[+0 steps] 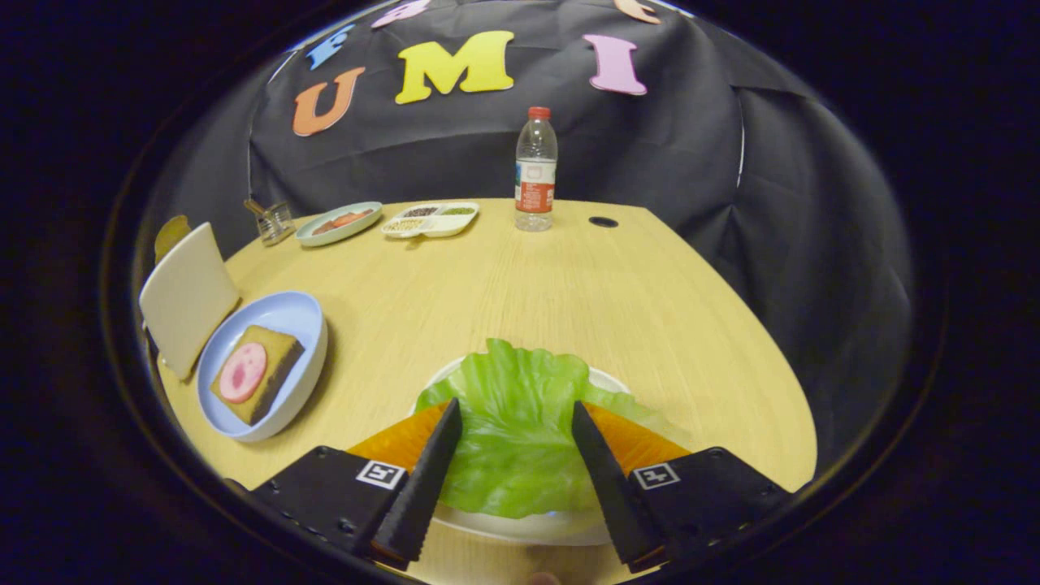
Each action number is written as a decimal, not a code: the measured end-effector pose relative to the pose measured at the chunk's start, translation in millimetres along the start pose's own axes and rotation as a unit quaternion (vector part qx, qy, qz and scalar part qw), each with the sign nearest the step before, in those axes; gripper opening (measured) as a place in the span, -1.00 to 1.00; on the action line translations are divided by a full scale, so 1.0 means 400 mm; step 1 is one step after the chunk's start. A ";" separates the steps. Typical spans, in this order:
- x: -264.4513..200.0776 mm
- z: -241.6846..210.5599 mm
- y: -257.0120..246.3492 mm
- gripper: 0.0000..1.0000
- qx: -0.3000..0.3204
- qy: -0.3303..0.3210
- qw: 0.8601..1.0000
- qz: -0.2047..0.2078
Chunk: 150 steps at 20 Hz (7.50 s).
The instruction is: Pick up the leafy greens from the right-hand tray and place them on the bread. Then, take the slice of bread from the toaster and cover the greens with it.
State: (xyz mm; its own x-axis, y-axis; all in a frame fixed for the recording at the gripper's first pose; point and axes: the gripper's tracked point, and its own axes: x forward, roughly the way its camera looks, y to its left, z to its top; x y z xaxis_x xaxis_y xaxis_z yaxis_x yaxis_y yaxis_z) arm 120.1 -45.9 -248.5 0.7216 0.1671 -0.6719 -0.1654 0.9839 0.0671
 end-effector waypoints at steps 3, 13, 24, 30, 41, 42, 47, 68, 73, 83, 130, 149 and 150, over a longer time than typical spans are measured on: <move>-0.001 0.002 0.022 0.41 -0.014 0.002 1.000 0.013; -0.075 0.079 0.070 -1.00 0.010 -0.057 0.997 0.043; -0.235 0.226 0.284 -1.00 0.018 -0.157 0.984 0.080; -0.203 0.233 0.422 -1.00 -0.006 -0.175 0.983 0.062; -0.107 0.157 0.617 -0.99 -0.015 -0.152 0.986 0.063; -0.107 0.155 0.630 -0.99 -0.007 -0.149 0.986 0.069; -0.103 0.136 0.683 -0.57 0.021 -0.137 0.985 0.101; -0.428 0.368 0.981 0.92 0.012 -0.310 0.947 0.085; -0.371 0.370 1.146 0.92 -0.003 -0.282 0.954 0.097; -0.221 0.336 1.252 0.41 -0.020 -0.198 0.978 0.070; -0.222 0.231 0.769 -0.97 0.144 -0.212 0.965 0.058; -0.102 0.112 0.550 -0.03 0.174 -0.140 0.974 0.036; -0.107 0.118 0.549 0.05 0.171 -0.143 0.974 0.037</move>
State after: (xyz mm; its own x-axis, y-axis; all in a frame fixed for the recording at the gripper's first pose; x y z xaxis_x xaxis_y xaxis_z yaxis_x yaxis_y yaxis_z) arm 84.5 166.1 -170.2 0.8824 0.2007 -0.4254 -0.0257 0.9236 0.3825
